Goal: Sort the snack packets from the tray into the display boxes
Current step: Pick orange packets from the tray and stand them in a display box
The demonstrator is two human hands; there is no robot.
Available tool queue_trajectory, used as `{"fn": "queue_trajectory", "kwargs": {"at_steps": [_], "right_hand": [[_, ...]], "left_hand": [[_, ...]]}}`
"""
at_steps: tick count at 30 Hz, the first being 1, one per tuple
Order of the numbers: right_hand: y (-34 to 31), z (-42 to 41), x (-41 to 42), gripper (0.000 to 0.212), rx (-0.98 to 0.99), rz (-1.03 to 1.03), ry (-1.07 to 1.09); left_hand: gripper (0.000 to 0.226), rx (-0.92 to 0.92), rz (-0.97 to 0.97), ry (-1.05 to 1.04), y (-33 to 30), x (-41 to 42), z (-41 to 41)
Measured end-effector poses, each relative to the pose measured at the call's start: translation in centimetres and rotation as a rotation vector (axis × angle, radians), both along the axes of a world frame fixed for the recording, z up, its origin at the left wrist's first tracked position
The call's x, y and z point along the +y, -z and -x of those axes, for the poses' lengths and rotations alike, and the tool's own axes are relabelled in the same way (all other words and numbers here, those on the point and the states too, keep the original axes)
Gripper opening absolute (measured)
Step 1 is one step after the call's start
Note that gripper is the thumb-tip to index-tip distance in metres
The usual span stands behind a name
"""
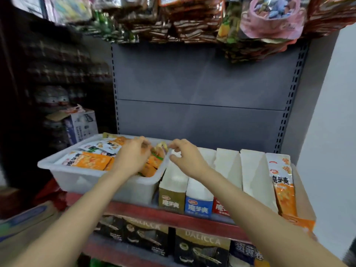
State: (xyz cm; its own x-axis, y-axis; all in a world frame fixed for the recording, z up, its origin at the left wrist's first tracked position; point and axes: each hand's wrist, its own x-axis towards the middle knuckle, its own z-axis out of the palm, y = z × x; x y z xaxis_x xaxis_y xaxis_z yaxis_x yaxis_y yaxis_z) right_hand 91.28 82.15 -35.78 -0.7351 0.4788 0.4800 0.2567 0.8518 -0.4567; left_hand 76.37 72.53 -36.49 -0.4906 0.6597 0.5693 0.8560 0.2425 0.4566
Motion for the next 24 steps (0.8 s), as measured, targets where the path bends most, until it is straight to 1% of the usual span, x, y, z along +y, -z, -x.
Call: {"fn": "queue_trajectory", "kwargs": {"at_steps": [2,5,8,11,13,14,16,18,20,21,22,23,24], "right_hand": [[0.2,3.1,-1.1,0.024,-0.041,0.040,-0.040],[0.6,7.6,-2.0,0.042,-0.133,0.097,-0.045],[0.8,10.8,-2.6,0.055,-0.204,0.113,-0.020],[1.5,13.2,-2.7,0.069,-0.294,0.109,-0.022],[2.2,14.9,-2.3,0.077,-0.341,0.114,-0.028],[2.4,15.4,-2.2,0.077,-0.361,0.109,-0.027],[2.4,15.8,-1.9,0.072,-0.413,0.094,-0.016],[2.3,16.1,-1.9,0.059,-0.429,0.077,0.015],[2.0,16.0,-2.2,0.029,-0.371,0.021,0.014],[1.9,15.9,-2.5,0.018,-0.358,-0.036,0.009],[1.8,15.8,-2.8,0.015,-0.359,-0.096,0.009],[1.7,15.8,-2.9,0.017,-0.354,-0.148,0.013],[1.7,15.6,-3.2,0.024,-0.335,-0.173,0.026]], "left_hand": [[0.028,0.018,0.085,-0.090,0.0,-1.7,3.2],[0.048,0.001,0.206,-0.209,0.3,-4.0,7.0],[0.070,-0.065,0.315,-0.214,0.9,-5.3,9.3],[0.072,-0.113,0.400,-0.203,1.7,-5.7,10.2],[0.070,-0.085,0.420,-0.223,2.0,-5.7,10.6],[0.069,-0.073,0.431,-0.219,2.1,-5.6,10.6],[0.070,-0.071,0.420,-0.213,2.0,-5.4,10.6],[0.070,-0.096,0.399,-0.231,2.1,-5.6,10.6],[0.069,-0.106,0.390,-0.239,2.2,-5.6,10.7],[0.068,-0.105,0.387,-0.239,2.3,-5.6,10.7],[0.068,-0.107,0.381,-0.238,2.3,-5.6,10.7],[0.067,-0.111,0.376,-0.237,2.3,-5.6,10.6],[0.066,-0.118,0.375,-0.237,2.3,-5.6,10.6]]}}
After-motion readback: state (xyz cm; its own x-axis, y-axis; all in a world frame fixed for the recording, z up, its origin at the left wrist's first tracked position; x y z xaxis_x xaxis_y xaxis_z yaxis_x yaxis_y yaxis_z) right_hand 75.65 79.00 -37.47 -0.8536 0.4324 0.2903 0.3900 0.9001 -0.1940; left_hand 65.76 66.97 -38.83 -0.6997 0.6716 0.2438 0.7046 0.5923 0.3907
